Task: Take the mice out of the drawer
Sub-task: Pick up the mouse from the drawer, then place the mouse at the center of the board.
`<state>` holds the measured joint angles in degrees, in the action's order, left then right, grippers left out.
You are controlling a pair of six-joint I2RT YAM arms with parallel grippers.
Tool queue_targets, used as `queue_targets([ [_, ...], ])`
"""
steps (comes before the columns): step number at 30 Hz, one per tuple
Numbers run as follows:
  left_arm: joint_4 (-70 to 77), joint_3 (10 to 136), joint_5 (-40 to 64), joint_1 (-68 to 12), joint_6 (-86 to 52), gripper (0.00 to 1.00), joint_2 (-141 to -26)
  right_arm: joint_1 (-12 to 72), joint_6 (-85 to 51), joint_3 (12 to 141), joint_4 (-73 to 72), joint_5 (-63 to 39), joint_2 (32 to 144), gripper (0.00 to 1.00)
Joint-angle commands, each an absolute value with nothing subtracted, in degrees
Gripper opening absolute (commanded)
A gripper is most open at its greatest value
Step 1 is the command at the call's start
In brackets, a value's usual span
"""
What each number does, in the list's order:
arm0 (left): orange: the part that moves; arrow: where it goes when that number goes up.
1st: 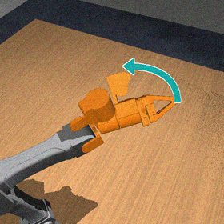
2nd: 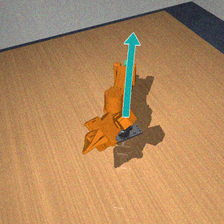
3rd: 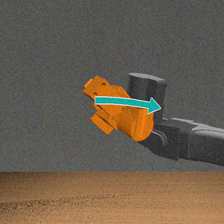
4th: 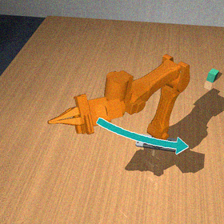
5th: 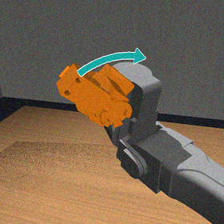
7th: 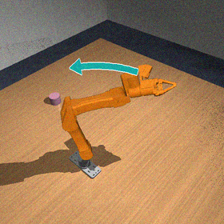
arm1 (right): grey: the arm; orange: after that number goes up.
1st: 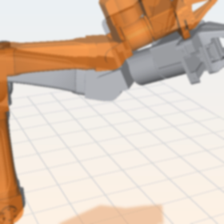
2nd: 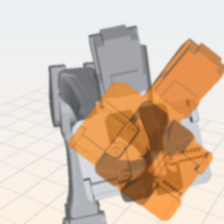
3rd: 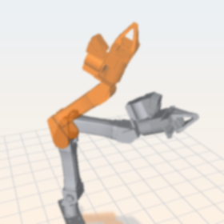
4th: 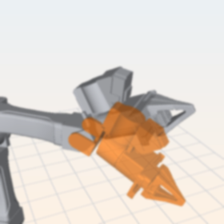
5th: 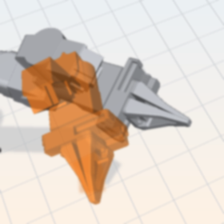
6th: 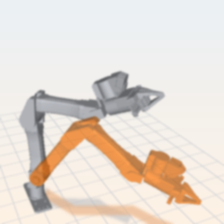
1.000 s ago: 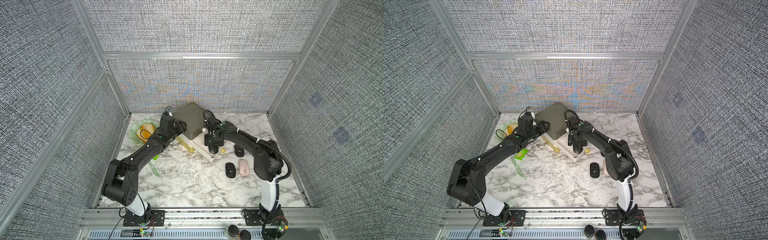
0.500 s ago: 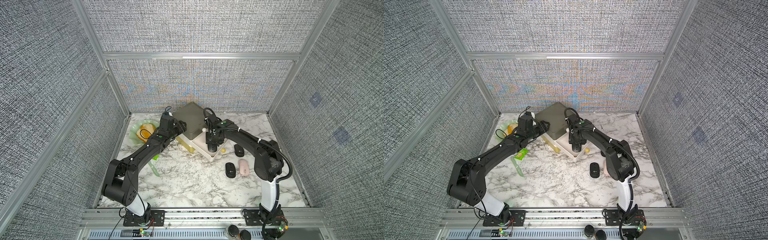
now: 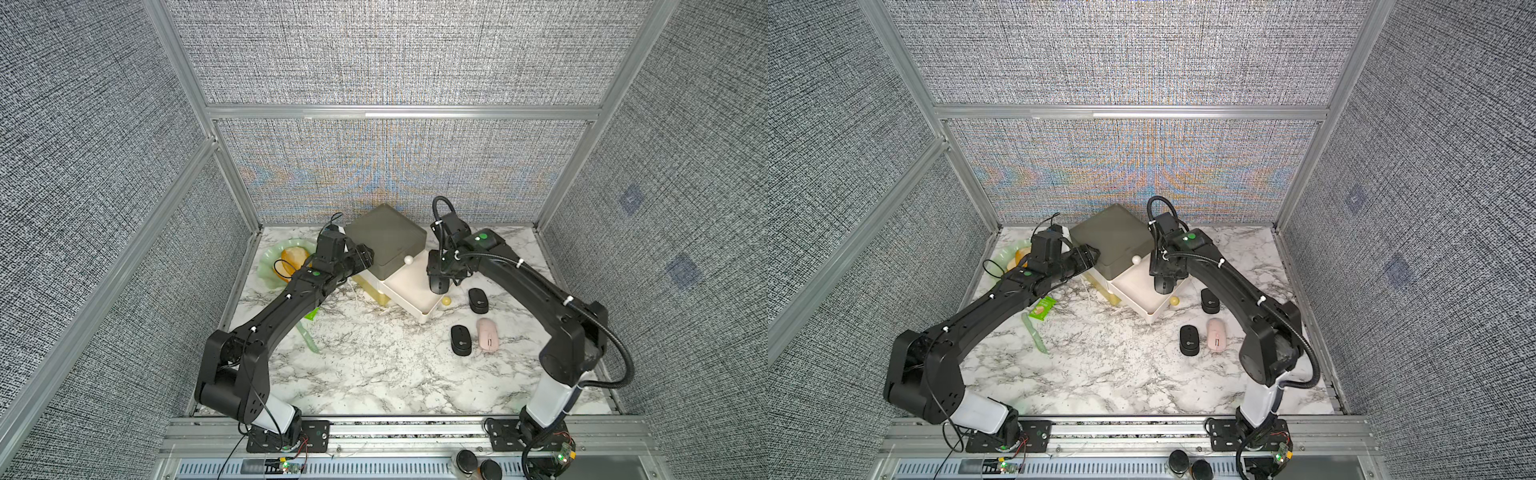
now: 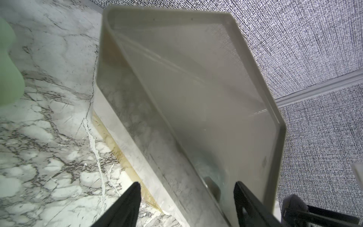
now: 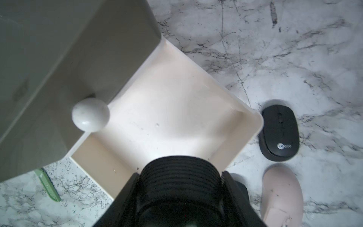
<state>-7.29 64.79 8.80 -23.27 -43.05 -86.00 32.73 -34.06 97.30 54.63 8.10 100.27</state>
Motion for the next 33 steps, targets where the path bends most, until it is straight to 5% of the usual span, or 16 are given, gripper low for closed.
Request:
queue_targets([
  [1, -9.8, 64.3, 10.0, -23.3, -40.1, 0.79, -84.1, 34.9, -38.2, 91.9, 57.8, 9.2, 95.3, 0.46],
  [10, -13.8, 61.2, 11.6, -23.3, -35.8, 0.82, -77.3, 43.6, -50.2, 67.7, 45.5, 10.1, 83.5, 0.46],
  [18, -10.7, 55.9, 11.3, -23.2, -35.9, 0.82, -73.5, 45.7, -54.0, 54.4, 30.5, 9.1, 85.9, 0.45],
  [33, -11.0, 55.3, 10.9, -23.2, -37.6, 0.82, -73.5, 44.1, -52.2, 53.5, 26.3, 11.2, 92.9, 0.48],
])
